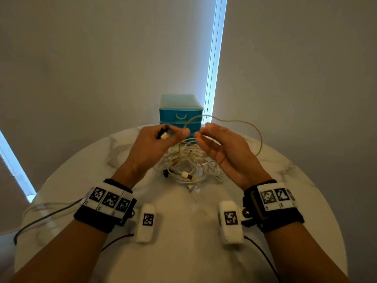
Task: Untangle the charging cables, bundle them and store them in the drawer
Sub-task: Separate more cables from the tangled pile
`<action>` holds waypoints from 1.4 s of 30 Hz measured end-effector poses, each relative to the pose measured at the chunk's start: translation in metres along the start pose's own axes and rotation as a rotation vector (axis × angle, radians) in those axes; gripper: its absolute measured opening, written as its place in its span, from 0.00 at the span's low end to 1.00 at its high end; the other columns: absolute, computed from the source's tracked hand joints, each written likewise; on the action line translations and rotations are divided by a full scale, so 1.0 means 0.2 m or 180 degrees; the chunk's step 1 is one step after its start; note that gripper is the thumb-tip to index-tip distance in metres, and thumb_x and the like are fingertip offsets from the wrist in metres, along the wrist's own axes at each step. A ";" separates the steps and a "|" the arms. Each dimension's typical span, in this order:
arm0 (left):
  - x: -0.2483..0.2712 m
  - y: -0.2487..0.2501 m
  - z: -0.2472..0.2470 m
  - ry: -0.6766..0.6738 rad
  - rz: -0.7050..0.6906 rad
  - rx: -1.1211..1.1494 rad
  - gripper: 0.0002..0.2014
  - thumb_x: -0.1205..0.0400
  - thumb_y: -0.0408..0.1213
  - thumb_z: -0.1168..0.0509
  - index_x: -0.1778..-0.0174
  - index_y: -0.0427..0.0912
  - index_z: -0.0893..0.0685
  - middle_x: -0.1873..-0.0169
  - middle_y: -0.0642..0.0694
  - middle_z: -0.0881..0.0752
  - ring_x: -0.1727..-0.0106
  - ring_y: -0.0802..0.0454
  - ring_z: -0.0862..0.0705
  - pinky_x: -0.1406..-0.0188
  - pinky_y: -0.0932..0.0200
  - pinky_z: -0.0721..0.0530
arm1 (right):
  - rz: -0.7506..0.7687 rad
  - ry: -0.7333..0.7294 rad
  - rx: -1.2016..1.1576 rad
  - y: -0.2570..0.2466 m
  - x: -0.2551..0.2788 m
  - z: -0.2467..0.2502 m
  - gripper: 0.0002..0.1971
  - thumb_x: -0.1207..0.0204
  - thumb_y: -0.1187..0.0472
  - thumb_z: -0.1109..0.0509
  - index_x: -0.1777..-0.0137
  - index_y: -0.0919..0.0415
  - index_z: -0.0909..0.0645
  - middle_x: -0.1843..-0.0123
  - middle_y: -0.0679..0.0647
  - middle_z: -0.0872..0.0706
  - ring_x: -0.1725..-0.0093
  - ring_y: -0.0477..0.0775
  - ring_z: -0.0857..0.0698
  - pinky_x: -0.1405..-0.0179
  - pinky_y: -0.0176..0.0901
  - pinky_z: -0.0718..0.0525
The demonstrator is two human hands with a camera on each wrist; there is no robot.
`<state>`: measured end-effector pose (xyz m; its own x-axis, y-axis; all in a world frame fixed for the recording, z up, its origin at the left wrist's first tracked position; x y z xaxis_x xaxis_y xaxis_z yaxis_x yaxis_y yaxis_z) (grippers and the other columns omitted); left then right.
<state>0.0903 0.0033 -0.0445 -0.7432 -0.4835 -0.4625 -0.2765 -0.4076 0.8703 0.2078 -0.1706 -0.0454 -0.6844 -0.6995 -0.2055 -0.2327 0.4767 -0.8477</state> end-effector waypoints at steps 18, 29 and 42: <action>-0.02 0.03 0.06 0.0332 0.0375 0.0921 0.17 0.17 0.56 0.24 0.41 0.48 0.04 0.76 0.54 0.34 0.74 0.54 0.42 0.78 0.59 0.42 | 0.0017 -0.0201 0.2956 0.19 -0.02 -0.01 0.14 0.23 0.63 0.14 0.38 0.57 0.09 0.55 0.49 0.04 0.59 0.44 0.07 0.54 0.40 0.06; -0.04 -0.01 0.11 0.1011 0.0327 0.1317 0.27 0.17 0.55 0.22 0.29 0.39 0.10 0.74 0.54 0.35 0.73 0.54 0.43 0.79 0.60 0.43 | -0.0036 -0.0912 0.2786 0.10 0.03 -0.05 0.12 0.12 0.54 0.25 0.36 0.57 0.06 0.42 0.47 0.03 0.44 0.39 0.07 0.44 0.29 0.13; 0.00 0.01 0.02 -0.0237 0.0635 0.0218 0.14 0.18 0.52 0.22 0.39 0.52 0.08 0.77 0.56 0.22 0.78 0.63 0.25 0.80 0.55 0.32 | 0.1028 0.0645 0.1425 -0.05 0.01 0.04 0.11 0.16 0.66 0.21 0.35 0.62 0.08 0.45 0.56 0.04 0.46 0.53 0.05 0.43 0.46 0.06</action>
<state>0.0870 0.0056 -0.0422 -0.8296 -0.4897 -0.2683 -0.1582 -0.2548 0.9540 0.2135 -0.1811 -0.0415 -0.8008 -0.4196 -0.4274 0.2938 0.3466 -0.8908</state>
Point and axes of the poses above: each hand's wrist, its own x-axis away from the middle knuckle, its own z-axis out of the back of the hand, y = z × x, the point moved 2 cm from there along -x, towards the middle knuckle
